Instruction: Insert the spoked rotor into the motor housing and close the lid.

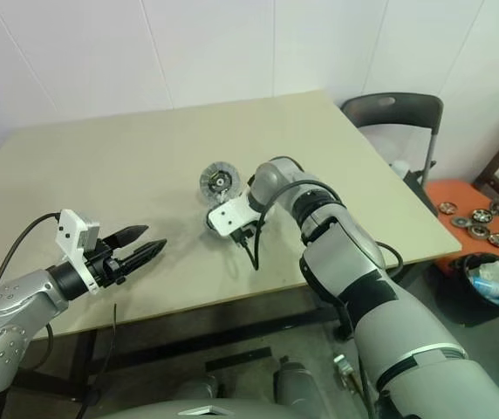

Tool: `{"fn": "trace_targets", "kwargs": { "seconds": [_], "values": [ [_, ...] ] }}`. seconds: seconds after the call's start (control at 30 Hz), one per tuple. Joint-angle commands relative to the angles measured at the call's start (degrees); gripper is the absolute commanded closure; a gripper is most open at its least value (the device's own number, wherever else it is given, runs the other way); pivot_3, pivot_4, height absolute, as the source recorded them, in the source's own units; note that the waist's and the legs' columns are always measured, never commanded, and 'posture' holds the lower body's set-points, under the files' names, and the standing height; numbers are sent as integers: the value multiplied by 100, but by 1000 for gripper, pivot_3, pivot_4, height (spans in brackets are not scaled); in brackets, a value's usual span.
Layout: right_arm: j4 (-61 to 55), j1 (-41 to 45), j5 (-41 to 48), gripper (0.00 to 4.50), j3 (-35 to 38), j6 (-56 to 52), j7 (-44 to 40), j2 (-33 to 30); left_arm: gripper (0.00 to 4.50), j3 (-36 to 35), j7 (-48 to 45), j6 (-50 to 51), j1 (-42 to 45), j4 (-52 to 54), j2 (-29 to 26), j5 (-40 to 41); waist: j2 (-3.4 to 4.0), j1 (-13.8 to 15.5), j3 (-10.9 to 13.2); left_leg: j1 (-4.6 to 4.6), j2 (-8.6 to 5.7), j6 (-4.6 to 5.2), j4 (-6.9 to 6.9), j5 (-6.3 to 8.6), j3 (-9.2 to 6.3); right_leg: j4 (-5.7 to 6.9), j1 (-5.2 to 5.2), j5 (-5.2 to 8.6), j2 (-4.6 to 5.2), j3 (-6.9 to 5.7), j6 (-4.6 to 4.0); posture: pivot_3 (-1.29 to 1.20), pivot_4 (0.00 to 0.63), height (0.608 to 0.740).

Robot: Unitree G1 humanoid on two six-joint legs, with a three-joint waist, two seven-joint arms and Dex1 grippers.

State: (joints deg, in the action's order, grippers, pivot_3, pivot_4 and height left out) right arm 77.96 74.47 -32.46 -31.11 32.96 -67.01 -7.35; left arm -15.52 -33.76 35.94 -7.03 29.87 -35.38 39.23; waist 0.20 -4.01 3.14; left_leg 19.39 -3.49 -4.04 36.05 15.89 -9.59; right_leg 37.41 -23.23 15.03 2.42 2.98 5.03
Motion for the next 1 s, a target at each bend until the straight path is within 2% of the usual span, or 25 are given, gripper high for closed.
{"fn": "trace_targets", "kwargs": {
  "seconds": [0.03,0.37,0.8,0.9,1.0],
  "values": [
    [-35,267,121,2331,179,-110,14,-19,1400,-112,9,-72,41,126,-5,25,0,-2,0,0,0,0,0,0,0,0,0,0,0,0,0,0,0,740],
    [-15,187,-200,2331,-54,-95,312,-108,1400,-79,17,-75,28,154,2,10,0,0,0,0,0,0,0,0,1,0,0,0,0,0,0,0,0,740],
    [0,115,-311,2331,-130,-50,307,-187,1400,-91,51,-62,16,169,9,30,0,1,0,0,0,0,0,0,0,1,0,0,-1,0,0,0,0,740],
    [-10,94,-290,2952,-112,-9,336,-156,1400,-80,53,-64,28,161,10,25,0,-1,0,0,0,0,1,0,1,1,0,0,0,0,0,0,0,740],
    [-16,66,-304,3952,-127,51,410,-147,1400,-69,69,-61,29,176,25,27,-1,1,-1,0,0,0,1,0,1,1,0,0,0,0,0,0,0,740]
  ]
}}
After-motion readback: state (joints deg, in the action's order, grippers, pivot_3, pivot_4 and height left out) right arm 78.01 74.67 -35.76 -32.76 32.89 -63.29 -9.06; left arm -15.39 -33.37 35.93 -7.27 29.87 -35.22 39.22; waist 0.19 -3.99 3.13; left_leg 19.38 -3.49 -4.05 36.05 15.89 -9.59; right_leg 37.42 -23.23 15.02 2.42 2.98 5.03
